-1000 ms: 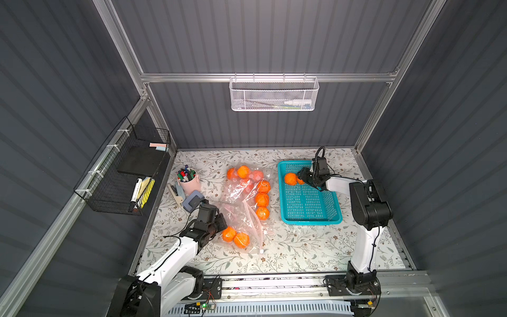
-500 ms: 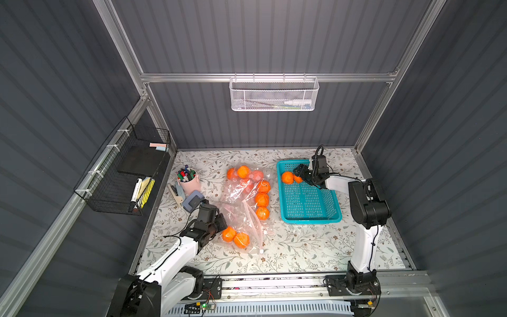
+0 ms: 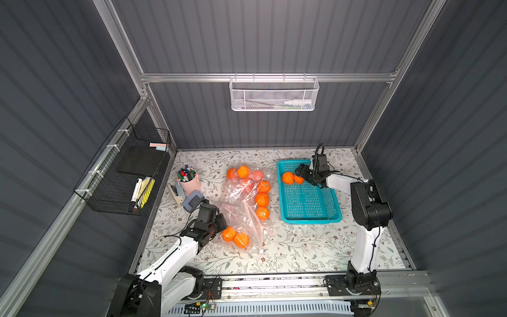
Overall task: Open the zip-top bag and take out the orange
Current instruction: Place the orange in the basket, then pick up the orange from the zipper food storage bag.
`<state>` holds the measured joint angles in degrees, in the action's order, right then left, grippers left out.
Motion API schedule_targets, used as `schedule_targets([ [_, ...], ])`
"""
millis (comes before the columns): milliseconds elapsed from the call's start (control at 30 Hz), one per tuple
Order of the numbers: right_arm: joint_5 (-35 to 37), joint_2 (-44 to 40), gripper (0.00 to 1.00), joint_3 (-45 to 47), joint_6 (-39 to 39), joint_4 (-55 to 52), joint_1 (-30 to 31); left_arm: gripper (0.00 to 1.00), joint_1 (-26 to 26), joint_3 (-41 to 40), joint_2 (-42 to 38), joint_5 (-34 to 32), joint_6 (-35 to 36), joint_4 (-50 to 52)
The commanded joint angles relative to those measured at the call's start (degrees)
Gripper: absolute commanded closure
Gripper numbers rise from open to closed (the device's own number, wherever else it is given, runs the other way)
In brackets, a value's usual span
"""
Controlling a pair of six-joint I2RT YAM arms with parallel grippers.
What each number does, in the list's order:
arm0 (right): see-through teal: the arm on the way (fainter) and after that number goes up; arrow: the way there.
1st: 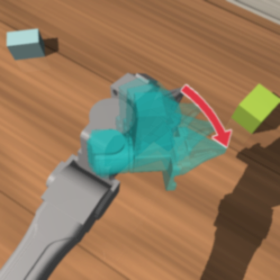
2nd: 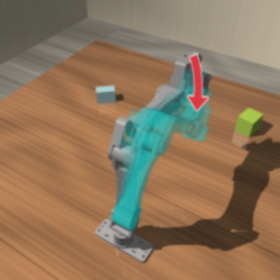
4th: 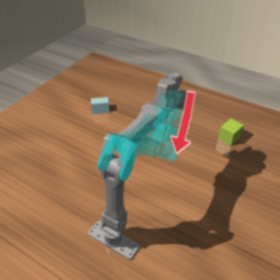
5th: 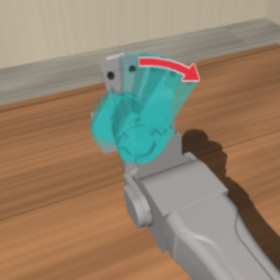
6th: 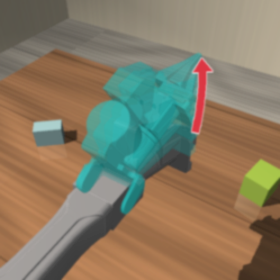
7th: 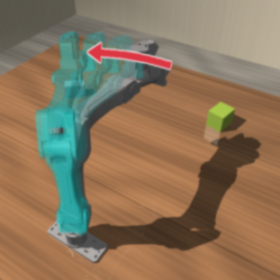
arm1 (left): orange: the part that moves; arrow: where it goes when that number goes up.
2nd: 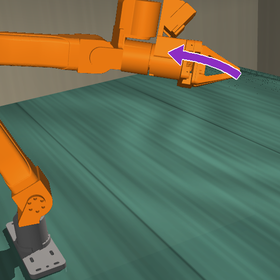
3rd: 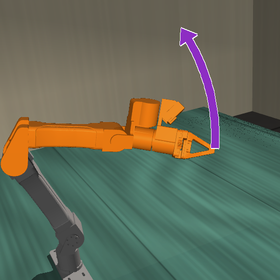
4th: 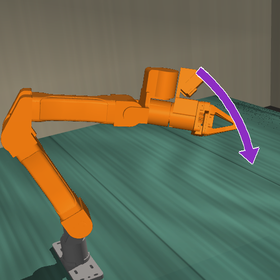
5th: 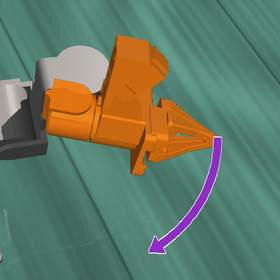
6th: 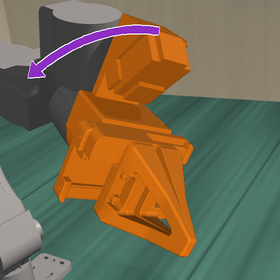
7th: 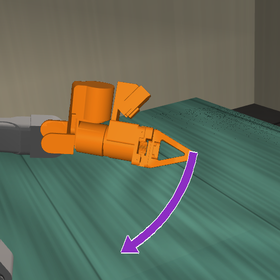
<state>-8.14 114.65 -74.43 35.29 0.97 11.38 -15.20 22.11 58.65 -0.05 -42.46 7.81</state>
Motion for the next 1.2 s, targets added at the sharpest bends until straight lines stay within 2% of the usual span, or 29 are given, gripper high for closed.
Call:
schedule_targets([
  [0,2.74,-6.71,0.21,-0.21,-4.24,-3.35,-0.39,1.00,0.30,0.94,-0.12,0.36,1.08,0.76],
  [67,1.87,-12.88,0.27,2.95,-6.06,-3.78,-0.38,1.00,0.26,1.00,-0.18,0.32,1.11,0.79],
  [133,-2.89,-20.11,0.31,8.34,-8.55,-1.17,-0.06,1.00,0.22,0.93,-0.34,0.23,1.00,0.75],
  [233,-15.31,-28.46,0.42,16.01,-11.97,3.13,2.23,1.00,0.22,0.91,-0.48,0.28,1.00,0.65],
  [300,-21.55,-32.40,0.50,19.15,-16.63,0.69,6.64,1.00,0.25,0.92,-0.60,0.32,1.00,0.79],
  [367,-24.19,-35.13,0.56,21.92,-21.33,-1.16,12.84,1.00,0.26,0.92,-0.73,0.43,0.95,0.71],
  [533,-24.83,-35.55,0.73,25.65,-27.98,-2.24,27.29,1.00,0.19,0.90,-0.78,0.26,0.83,0.71],
  [567,-23.96,-34.51,0.80,25.61,-28.31,-2.11,29.50,1.00,0.22,0.88,-0.74,0.23,0.84,0.67],
  [700,-22.83,-29.33,0.90,24.62,-29.73,-1.39,33.62,1.00,0.26,0.98,-0.47,0.19,0.97,0.80],
  [800,-25.01,-25.54,0.93,23.21,-30.25,-1.32,35.37,1.00,0.26,0.87,-0.64,0.23,0.92,0.89],
  [1000,-26.07,-19.35,0.91,19.87,-30.11,-0.86,38.64,1.00,0.21,0.92,-0.56,0.12,0.83,0.80],
  [1100,-27.93,-16.38,0.83,18.15,-30.72,-0.12,40.25,1.00,0.19,0.86,-0.64,0.05,0.82,0.89],
  [1133,-28.30,-15.49,0.77,17.57,-30.88,0.05,40.75,1.00,0.18,0.79,-0.62,-0.03,0.71,0.89],
  [1167,-28.50,-14.44,0.66,17.04,-31.13,0.37,41.27,1.00,0.25,0.83,-0.56,0.02,0.74,0.89],
])
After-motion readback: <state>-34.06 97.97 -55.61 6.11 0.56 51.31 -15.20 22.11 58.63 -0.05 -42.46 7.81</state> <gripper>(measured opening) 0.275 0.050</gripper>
